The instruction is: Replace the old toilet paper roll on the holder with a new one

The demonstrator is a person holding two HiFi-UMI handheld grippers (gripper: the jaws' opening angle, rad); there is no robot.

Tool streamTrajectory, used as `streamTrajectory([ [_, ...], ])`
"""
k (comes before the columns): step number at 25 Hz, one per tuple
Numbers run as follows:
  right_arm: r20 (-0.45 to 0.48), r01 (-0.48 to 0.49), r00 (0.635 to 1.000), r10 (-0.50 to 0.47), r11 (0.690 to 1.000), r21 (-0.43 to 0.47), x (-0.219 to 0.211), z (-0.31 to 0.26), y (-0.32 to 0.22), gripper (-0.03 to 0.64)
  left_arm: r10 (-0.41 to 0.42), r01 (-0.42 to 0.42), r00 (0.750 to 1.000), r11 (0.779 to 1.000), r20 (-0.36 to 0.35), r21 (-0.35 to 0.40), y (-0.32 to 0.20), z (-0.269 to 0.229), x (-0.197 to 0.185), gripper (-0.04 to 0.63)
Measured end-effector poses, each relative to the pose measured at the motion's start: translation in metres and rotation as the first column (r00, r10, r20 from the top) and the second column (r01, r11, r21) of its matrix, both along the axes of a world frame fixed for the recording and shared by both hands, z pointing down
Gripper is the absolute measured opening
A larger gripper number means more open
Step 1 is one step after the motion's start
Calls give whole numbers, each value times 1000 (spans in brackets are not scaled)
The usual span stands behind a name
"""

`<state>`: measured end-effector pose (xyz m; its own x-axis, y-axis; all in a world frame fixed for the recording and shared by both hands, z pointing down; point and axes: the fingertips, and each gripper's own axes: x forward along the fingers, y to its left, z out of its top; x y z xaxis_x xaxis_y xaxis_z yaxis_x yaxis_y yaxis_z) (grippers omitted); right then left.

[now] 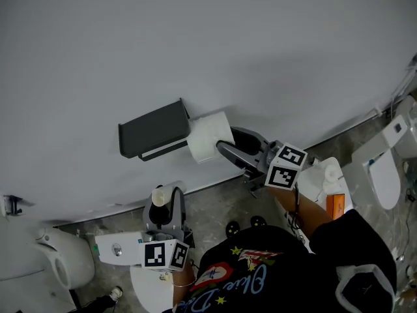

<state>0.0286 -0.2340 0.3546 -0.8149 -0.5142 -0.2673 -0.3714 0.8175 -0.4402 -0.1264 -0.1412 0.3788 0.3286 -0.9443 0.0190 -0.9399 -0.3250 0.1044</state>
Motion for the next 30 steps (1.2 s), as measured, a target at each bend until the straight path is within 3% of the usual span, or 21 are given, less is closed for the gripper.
streamTrajectory([
  [10,-46,91,995,-90,996,20,-71,1,12,207,23,-23,1000,999,-5,-30,2,8,-3,176],
  [19,-106,162,981,-160,987,9,-118,8,21,205,-7,7,1000,1000,-29,-23,4,11,-16,176],
  [30,-173,170,972,-158,984,54,-122,14,23,204,-39,38,999,999,-28,-32,-1,14,-22,178],
])
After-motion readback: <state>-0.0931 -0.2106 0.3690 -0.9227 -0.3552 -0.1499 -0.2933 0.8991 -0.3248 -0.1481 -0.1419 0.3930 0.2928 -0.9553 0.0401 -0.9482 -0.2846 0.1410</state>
